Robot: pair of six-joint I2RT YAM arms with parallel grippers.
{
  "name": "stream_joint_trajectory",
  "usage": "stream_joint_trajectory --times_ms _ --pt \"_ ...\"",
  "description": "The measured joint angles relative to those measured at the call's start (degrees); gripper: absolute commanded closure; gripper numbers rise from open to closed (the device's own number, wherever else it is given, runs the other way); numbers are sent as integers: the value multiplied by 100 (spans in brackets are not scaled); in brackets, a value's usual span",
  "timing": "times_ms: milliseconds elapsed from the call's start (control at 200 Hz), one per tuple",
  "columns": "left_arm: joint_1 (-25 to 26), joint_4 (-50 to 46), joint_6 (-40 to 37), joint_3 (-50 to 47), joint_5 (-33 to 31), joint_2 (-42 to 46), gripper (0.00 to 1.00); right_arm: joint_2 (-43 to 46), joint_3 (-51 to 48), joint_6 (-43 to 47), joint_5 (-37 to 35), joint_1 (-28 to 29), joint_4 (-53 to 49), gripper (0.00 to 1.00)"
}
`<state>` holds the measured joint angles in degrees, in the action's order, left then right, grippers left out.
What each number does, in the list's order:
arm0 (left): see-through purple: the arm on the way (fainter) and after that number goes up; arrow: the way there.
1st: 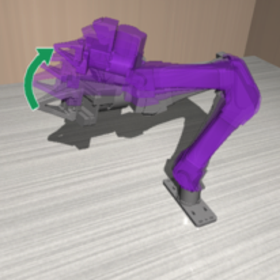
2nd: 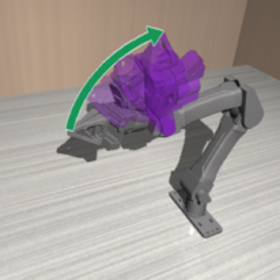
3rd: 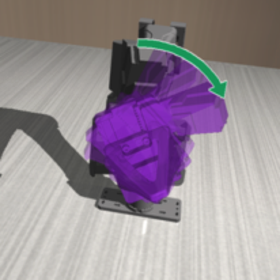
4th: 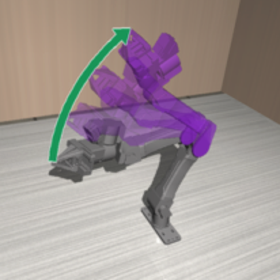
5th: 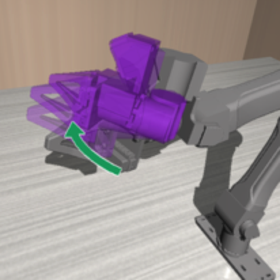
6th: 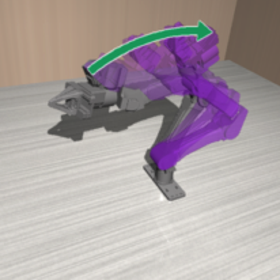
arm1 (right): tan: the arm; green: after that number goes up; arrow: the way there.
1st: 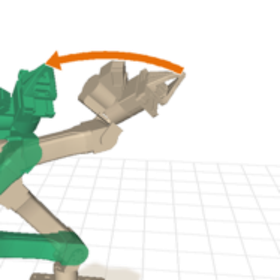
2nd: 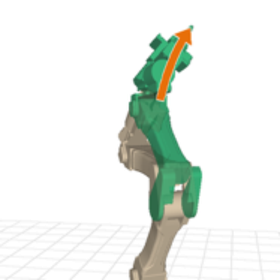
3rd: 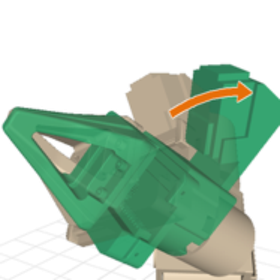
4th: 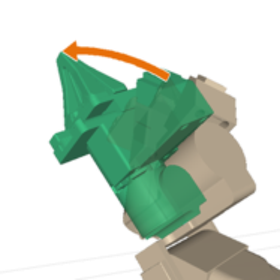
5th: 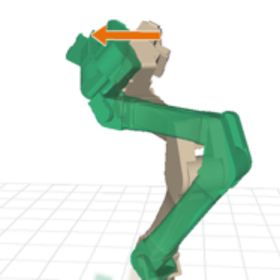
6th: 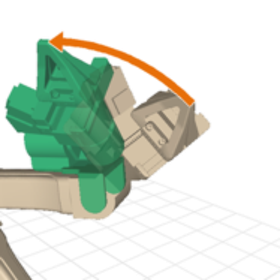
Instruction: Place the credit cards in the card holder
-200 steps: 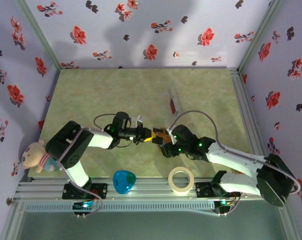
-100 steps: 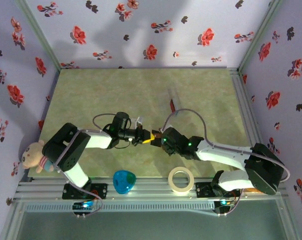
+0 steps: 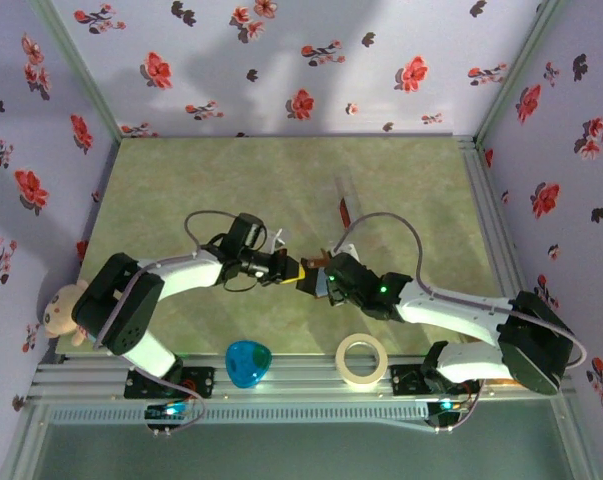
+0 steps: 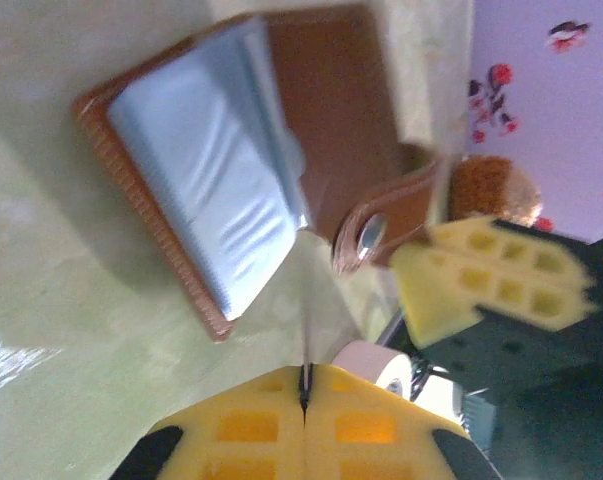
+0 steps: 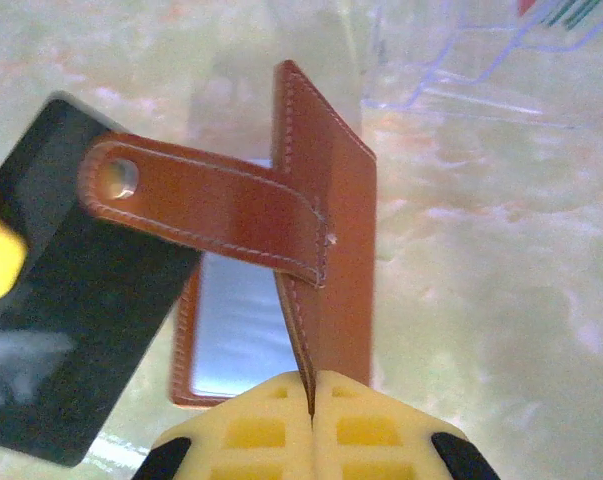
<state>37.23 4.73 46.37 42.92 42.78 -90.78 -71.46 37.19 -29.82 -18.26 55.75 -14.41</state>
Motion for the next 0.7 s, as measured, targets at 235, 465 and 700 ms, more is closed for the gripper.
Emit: stream_joint_trajectory --times_ms 235,465,700 --pt "33 -474 -260 0 -61 0 100 17 0 -308 -101 -85 2 100" --pt "-22 -595 -291 0 -173 68 100 188 -140 -564 503 -485 271 100" --pt "-282 -844 -313 -7 -433 588 100 675 -680 -1307 1818 -1436 831 100"
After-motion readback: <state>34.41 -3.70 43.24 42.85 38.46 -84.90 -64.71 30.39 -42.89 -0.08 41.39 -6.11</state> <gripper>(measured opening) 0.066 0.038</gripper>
